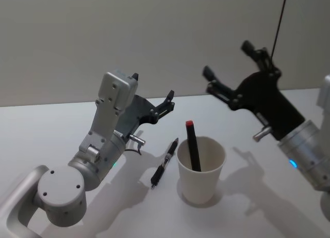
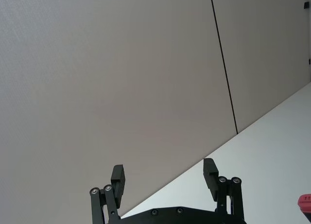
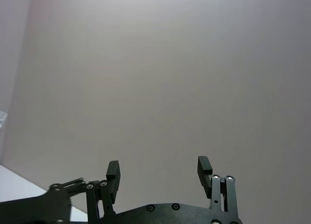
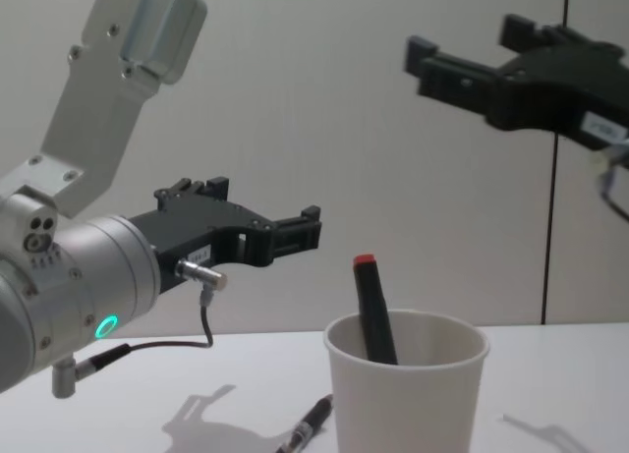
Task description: Place the pen into the pen holder.
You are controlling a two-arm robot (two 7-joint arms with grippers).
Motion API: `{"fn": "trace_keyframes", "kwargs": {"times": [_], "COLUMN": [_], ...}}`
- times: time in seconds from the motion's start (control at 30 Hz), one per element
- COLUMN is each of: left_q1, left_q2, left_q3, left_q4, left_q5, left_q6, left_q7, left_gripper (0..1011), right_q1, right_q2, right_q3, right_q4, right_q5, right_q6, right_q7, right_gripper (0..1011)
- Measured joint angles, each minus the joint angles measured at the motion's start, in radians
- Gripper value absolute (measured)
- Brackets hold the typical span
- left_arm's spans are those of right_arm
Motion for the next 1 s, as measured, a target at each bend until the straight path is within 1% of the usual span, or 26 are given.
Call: {"fn": "trace_keyframes", "kwargs": {"times": [0.03,0.23,0.27,0.5,0.57,0.63,0.73,0.77,0.87,1.0], "left_q1": [0.0,0.0,0.0,0.0,0.0,0.0,0.0,0.0,0.0,0.0], "left_q2": [0.0,0.0,0.0,0.0,0.0,0.0,0.0,0.0,0.0,0.0], "left_q3": [0.0,0.0,0.0,0.0,0.0,0.0,0.0,0.0,0.0,0.0], "left_q4": [0.0,0.0,0.0,0.0,0.0,0.0,0.0,0.0,0.0,0.0], "left_q5": [0.0,0.0,0.0,0.0,0.0,0.0,0.0,0.0,0.0,0.0], "left_q6": [0.0,0.0,0.0,0.0,0.0,0.0,0.0,0.0,0.0,0.0], "left_q7": [0.0,0.0,0.0,0.0,0.0,0.0,0.0,0.0,0.0,0.0], "left_gripper": [1004,1004,1004,1004,1004,1004,1004,1004,1004,1004], "right_q1": [0.0,-0.018,-0.022,-0.039,-0.046,-0.05,-0.058,-0.058,-0.064,-0.069], "right_q2": [0.0,0.02,0.024,0.04,0.046,0.049,0.054,0.054,0.057,0.059], "right_q3": [0.0,0.021,0.026,0.045,0.054,0.058,0.069,0.069,0.078,0.089], "right_q4": [0.0,-0.01,-0.011,-0.011,-0.008,-0.005,0.004,0.004,0.013,0.025], "right_q5": [0.0,0.001,0.0,-0.01,-0.017,-0.02,-0.028,-0.028,-0.036,-0.044], "right_q6": [0.0,0.024,0.031,0.066,0.087,0.097,0.125,0.125,0.154,0.183], "right_q7": [0.0,-0.069,-0.089,-0.16,-0.197,-0.214,-0.259,-0.259,-0.304,-0.344], "right_gripper": [1001,1001,1001,1001,1002,1001,1002,1002,1001,1001]}}
